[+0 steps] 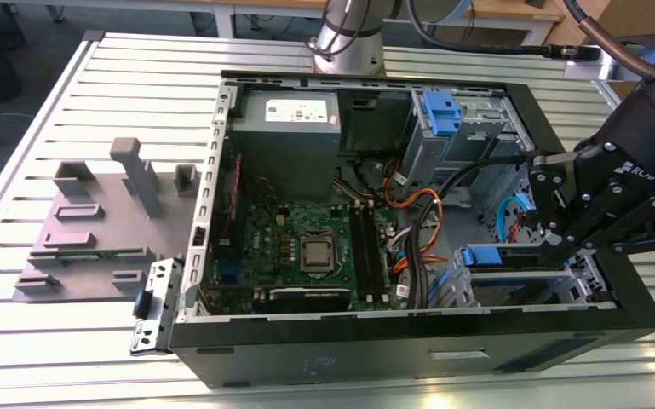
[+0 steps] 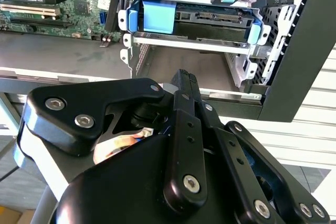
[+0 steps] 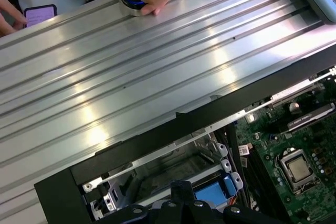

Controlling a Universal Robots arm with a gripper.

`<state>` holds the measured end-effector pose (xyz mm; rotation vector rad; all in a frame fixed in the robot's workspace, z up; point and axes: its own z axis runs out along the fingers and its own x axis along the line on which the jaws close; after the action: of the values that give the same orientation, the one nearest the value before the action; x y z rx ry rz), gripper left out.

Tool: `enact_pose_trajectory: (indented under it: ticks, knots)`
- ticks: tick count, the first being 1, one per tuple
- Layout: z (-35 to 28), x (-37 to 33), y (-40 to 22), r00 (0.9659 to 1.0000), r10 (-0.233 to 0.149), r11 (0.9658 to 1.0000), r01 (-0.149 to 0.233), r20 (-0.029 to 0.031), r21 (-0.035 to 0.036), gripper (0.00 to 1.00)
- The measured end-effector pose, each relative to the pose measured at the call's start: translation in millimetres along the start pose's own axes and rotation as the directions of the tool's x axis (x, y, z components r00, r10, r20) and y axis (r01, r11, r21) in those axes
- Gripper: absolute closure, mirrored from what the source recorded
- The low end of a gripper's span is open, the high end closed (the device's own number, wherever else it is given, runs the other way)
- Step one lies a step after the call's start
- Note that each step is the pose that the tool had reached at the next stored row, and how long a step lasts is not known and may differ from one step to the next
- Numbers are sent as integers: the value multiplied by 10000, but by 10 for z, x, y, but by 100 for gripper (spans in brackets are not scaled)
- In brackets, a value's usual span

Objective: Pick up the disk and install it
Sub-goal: 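Insert the first disk wire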

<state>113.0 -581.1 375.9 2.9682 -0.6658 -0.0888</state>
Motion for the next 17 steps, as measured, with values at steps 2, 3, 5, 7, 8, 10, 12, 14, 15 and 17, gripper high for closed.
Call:
enact_pose_trajectory:
  ticks: [2,3,5,7,8,10,12,14,15,17]
  knots:
    - [1,0,0,10000,-5,10000,5,-5,-10,89]
    - [0,0,0,10000,-8,10000,8,-8,-15,89]
    - [1,0,0,10000,-13,10000,13,-13,-25,89]
    - [1,0,0,10000,-18,10000,18,-18,-34,89]
    - [2,0,0,10000,-20,10000,20,-20,-38,89]
    - [2,0,0,10000,-25,10000,25,-25,-48,89]
    - [2,0,0,10000,-30,10000,30,-31,-59,89]
    - [2,0,0,10000,-35,10000,35,-36,-68,89]
    - [3,0,0,10000,-37,10000,37,-38,-73,89]
    - [3,0,0,10000,-43,10000,42,-43,-82,89]
